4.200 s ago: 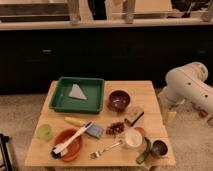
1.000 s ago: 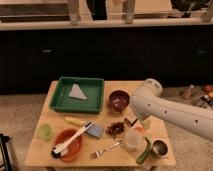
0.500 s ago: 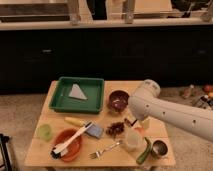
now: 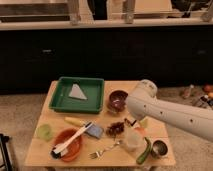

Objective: Wipe tray with eraser

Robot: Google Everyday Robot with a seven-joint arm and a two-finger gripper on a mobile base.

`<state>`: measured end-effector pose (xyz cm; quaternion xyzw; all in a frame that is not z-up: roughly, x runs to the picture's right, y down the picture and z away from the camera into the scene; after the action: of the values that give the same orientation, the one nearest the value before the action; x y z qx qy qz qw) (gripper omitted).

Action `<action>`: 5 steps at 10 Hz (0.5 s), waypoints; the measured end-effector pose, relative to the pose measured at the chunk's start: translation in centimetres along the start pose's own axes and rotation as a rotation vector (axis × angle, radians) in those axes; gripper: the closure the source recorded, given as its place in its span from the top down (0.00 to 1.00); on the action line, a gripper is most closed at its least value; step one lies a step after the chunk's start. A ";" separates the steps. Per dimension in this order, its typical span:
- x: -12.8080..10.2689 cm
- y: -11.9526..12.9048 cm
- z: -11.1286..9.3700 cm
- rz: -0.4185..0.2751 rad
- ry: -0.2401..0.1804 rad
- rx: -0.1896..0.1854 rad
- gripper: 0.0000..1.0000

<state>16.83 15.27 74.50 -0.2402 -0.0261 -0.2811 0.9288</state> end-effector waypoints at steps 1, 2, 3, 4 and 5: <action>-0.2 -0.3 0.0 -0.015 0.003 0.003 0.75; -0.7 -0.8 0.0 -0.023 0.003 0.007 0.75; -1.2 -1.1 0.1 -0.029 0.000 0.010 0.75; -1.3 -1.3 0.4 -0.040 -0.002 0.014 0.75; -1.0 -1.2 0.7 -0.051 -0.006 0.014 0.75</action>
<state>15.39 15.24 75.49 -0.2336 -0.0369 -0.3036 0.9230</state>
